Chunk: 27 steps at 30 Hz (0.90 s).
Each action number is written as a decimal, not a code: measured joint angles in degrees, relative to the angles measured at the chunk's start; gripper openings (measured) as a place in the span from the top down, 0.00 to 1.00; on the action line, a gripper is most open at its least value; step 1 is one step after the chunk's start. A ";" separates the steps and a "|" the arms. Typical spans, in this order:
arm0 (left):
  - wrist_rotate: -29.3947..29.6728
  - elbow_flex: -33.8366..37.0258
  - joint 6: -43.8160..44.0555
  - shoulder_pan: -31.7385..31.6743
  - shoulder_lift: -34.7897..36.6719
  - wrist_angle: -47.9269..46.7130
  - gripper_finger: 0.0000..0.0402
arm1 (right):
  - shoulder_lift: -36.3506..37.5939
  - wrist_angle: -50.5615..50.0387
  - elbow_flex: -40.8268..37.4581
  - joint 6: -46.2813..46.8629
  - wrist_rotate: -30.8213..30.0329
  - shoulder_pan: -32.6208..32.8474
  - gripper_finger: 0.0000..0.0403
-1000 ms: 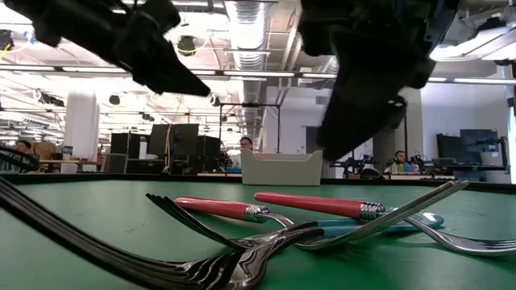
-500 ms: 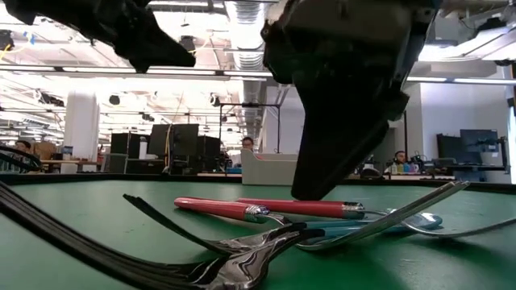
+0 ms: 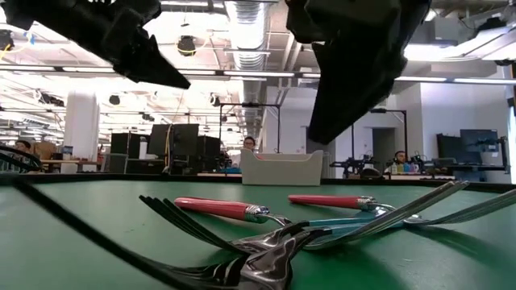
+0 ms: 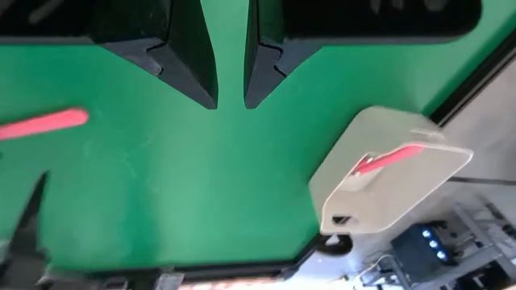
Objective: Sort silverware by color (type)
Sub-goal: Put the pink fork into the white bin
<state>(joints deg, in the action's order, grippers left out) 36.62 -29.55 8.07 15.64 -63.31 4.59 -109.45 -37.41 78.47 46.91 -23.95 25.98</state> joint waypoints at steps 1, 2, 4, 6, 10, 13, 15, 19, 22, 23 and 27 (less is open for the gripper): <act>0.45 0.05 -0.01 0.00 -0.16 -0.45 0.87 | 0.00 0.27 -0.01 0.53 0.32 0.15 0.51; 0.73 0.05 0.02 -0.01 -0.38 -0.34 0.87 | -0.32 0.78 0.01 1.14 0.50 0.32 0.49; 1.16 0.05 0.27 -0.15 -0.50 -0.71 0.87 | -1.33 1.50 0.12 2.02 1.82 0.30 0.46; 1.34 0.05 1.29 -0.15 -0.52 -1.28 0.87 | -3.04 1.81 0.03 2.97 3.28 0.30 0.44; 1.93 0.05 2.35 -0.17 -0.54 -2.03 0.87 | -6.40 2.95 -0.01 5.23 6.48 0.30 0.43; 2.02 0.05 2.49 -0.17 -0.56 -2.71 0.87 | -7.89 1.87 0.23 7.61 8.14 -0.05 0.45; 2.05 0.05 2.64 -0.19 -0.56 -2.55 0.87 | -7.87 -0.05 0.25 8.90 8.66 -0.41 0.50; 2.06 0.05 4.29 -0.33 -0.56 -0.89 0.87 | -7.44 -2.18 0.22 8.68 8.44 -1.36 0.69; 2.03 0.05 5.55 -0.35 -0.56 0.24 0.87 | -6.75 -2.73 0.08 7.51 5.23 -2.10 0.85; 2.03 0.05 5.66 -0.35 -0.56 0.44 0.87 | -6.38 -2.78 -0.08 6.69 3.62 -2.39 0.87; 2.03 0.05 6.53 -0.35 -0.56 1.04 0.87 | -4.14 0.97 0.00 1.83 -1.38 -4.31 0.87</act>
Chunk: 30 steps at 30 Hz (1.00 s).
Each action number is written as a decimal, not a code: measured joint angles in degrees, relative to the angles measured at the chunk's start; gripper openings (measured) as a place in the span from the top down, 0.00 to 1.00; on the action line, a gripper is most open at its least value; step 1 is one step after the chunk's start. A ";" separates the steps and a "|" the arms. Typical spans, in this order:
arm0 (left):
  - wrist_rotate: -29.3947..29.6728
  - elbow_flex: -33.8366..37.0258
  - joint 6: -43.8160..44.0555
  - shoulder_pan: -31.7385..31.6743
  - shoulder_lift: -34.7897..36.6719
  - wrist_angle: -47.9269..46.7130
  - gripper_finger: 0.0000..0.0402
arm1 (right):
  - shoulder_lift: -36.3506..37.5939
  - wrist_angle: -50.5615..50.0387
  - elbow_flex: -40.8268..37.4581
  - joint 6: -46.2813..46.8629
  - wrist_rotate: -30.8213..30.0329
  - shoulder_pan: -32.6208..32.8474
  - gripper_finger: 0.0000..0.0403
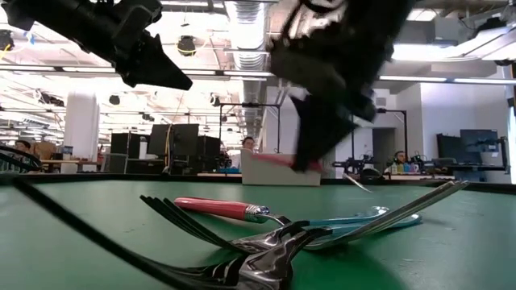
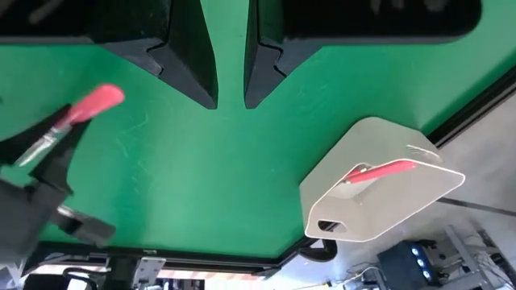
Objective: Sort silverware by color (type)
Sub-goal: Put the pink fork into the white bin
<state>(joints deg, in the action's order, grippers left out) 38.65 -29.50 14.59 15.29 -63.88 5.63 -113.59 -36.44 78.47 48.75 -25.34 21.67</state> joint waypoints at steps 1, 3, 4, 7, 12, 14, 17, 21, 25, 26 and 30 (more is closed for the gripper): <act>0.00 0.00 0.15 0.00 0.00 0.04 0.87 | 0.84 0.31 0.03 -1.30 -0.52 -0.48 0.87; -0.02 0.00 0.23 0.00 0.00 0.08 0.87 | 2.20 1.42 -0.12 -3.72 -1.96 -1.48 0.87; -0.12 0.00 0.26 0.00 0.00 0.11 0.87 | 3.02 2.65 -0.43 -5.07 -2.73 -1.84 0.87; -0.41 0.00 0.26 0.00 0.00 0.28 0.87 | 6.26 4.73 -1.94 -8.92 -6.08 -3.46 0.87; -0.37 0.00 0.70 -0.01 0.00 -0.80 0.87 | 12.42 5.94 -7.45 -19.96 -7.59 -8.48 0.87; -0.36 0.00 0.70 0.00 0.00 -1.16 0.87 | 14.27 6.46 -9.31 -28.34 -7.56 -11.45 0.87; 0.54 0.00 0.57 -0.28 0.00 -1.42 0.87 | 16.29 11.52 -9.76 -41.47 -6.95 -17.07 0.87; 1.19 0.00 1.04 -1.56 0.00 -1.98 0.87 | 17.49 23.59 -9.76 -56.72 0.35 -25.68 0.87; 1.03 0.00 3.59 -2.08 0.00 -3.60 0.87 | 17.11 31.85 -9.76 -63.87 8.02 -34.27 0.87; 0.87 0.00 4.32 -2.07 0.00 -4.29 0.87 | 16.48 33.42 -9.75 -65.11 9.49 -36.05 0.87; 0.78 0.00 6.12 -2.05 0.00 -6.99 0.87 | 13.84 35.85 -9.85 -72.24 13.25 -42.51 0.81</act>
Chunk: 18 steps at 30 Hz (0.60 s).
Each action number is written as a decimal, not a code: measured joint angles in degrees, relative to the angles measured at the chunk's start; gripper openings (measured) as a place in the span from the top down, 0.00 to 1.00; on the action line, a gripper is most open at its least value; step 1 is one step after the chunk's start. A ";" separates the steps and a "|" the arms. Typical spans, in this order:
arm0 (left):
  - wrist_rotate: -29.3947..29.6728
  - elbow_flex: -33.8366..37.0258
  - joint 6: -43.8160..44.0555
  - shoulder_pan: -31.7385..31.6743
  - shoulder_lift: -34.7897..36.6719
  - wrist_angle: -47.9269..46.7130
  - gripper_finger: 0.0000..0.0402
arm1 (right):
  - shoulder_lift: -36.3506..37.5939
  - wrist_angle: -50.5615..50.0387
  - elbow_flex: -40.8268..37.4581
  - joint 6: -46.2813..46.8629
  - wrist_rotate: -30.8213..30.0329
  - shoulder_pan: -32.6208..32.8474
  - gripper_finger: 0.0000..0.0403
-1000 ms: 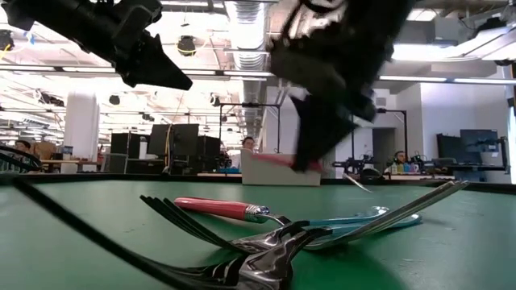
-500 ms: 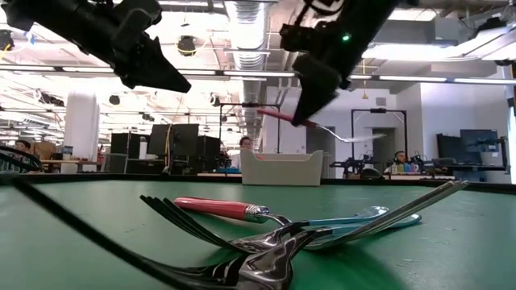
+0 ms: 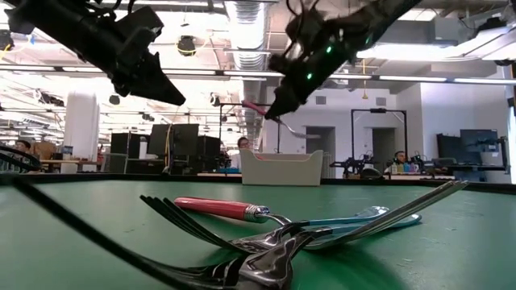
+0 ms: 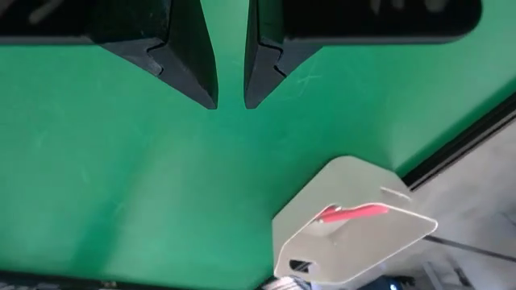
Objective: Sort silverware by color (type)
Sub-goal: Put the pink fork into the white bin
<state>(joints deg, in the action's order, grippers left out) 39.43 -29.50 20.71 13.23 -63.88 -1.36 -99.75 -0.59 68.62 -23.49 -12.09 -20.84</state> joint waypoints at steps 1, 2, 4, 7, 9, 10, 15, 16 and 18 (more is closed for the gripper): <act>0.08 0.00 0.14 0.00 0.00 -0.35 0.87 | -0.84 1.53 0.19 -1.81 0.02 -1.11 0.78; 0.30 0.00 0.21 0.00 0.00 -0.39 0.87 | -1.47 1.65 0.15 -3.38 0.02 -2.16 0.74; 0.84 0.00 0.23 -0.17 0.00 -0.23 0.87 | -3.08 2.13 0.26 -5.07 0.23 -3.90 0.65; 0.91 0.00 0.75 -0.30 0.00 -0.20 0.87 | -4.67 1.99 0.71 -4.65 0.64 -5.49 0.53; 0.91 0.00 1.38 -0.31 0.00 -0.30 0.87 | -5.22 2.45 0.98 -2.47 0.48 -5.93 0.47; 0.91 0.00 1.76 -0.31 0.00 -0.42 0.87 | -5.26 1.77 0.98 -0.74 0.43 -5.93 0.45; 0.48 0.02 2.87 -0.28 0.00 -1.41 0.87 | -4.30 -1.33 0.96 11.76 0.46 -4.00 0.40; 0.46 0.02 2.89 -0.28 0.00 -1.51 0.87 | -3.74 -2.78 0.96 13.42 0.49 -3.30 0.40; 0.44 0.02 2.84 -0.28 0.00 -1.58 0.87 | -2.87 -4.75 0.96 15.95 1.27 -1.59 0.41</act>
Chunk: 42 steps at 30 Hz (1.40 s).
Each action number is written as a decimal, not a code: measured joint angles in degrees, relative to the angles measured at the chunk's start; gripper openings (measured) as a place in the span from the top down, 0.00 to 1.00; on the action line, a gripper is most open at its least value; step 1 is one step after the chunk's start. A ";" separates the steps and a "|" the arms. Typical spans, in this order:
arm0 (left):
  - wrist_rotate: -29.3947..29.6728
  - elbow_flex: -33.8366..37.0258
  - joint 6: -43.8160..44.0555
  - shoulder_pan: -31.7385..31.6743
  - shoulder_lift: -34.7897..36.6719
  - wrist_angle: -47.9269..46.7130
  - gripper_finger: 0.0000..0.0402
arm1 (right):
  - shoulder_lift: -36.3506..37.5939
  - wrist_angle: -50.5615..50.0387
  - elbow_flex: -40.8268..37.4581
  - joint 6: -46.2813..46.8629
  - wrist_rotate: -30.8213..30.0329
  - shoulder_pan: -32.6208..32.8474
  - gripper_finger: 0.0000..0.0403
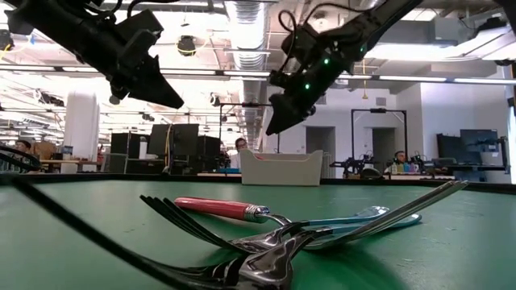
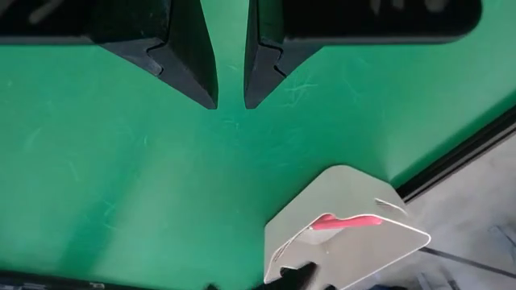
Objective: Sort silverware by color (type)
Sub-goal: Put the pink fork into the white bin
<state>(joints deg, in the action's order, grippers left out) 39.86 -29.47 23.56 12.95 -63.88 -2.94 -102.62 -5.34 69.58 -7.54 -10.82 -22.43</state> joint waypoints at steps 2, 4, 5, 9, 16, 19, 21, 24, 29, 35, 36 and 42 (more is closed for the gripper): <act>-0.06 0.00 -1.23 0.00 0.00 -0.11 0.87 | 0.68 -2.95 0.02 2.21 0.82 2.17 0.42; -1.24 0.00 -3.21 0.00 0.00 -0.11 0.87 | 1.12 -4.96 0.00 4.77 1.07 4.63 0.43; -2.60 0.00 -4.12 0.00 0.00 0.08 0.87 | 1.39 -6.05 0.00 6.10 1.09 6.03 0.43; -8.54 0.00 -6.68 0.36 0.00 2.17 0.87 | 2.84 -11.78 0.02 11.06 0.87 11.97 0.44; -9.64 0.00 -9.86 2.69 0.00 7.80 0.81 | 3.69 -25.68 0.00 18.12 0.60 23.60 0.45; -9.60 0.00 -11.66 2.86 0.00 9.96 0.75 | 3.69 -28.37 0.00 19.96 -0.16 27.80 0.45; -9.55 0.00 -11.94 2.82 0.00 11.13 0.71 | 3.69 -29.60 0.00 21.98 -2.72 30.23 0.45; -9.41 0.00 -11.92 2.01 0.00 13.08 0.66 | 3.69 -30.21 0.00 27.79 -8.27 32.84 0.45; -9.24 0.00 -12.44 -0.43 0.00 13.65 0.64 | 3.69 -28.99 0.00 38.90 -13.13 35.14 0.45; -11.41 0.00 -13.30 -0.44 0.00 10.10 0.63 | 3.69 -28.52 0.00 40.77 -23.34 39.36 0.45; -12.68 0.00 -12.10 0.01 0.00 9.61 0.63 | 3.69 -28.46 0.00 41.59 -23.87 39.88 0.45; -21.29 0.00 -11.74 5.97 -1.74 10.38 0.63 | 4.67 -32.07 2.04 44.48 -16.08 42.27 0.45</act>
<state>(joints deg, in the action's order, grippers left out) 18.57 -29.47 11.81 18.92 -65.62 7.44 -97.95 -37.41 71.62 36.93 -26.90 19.85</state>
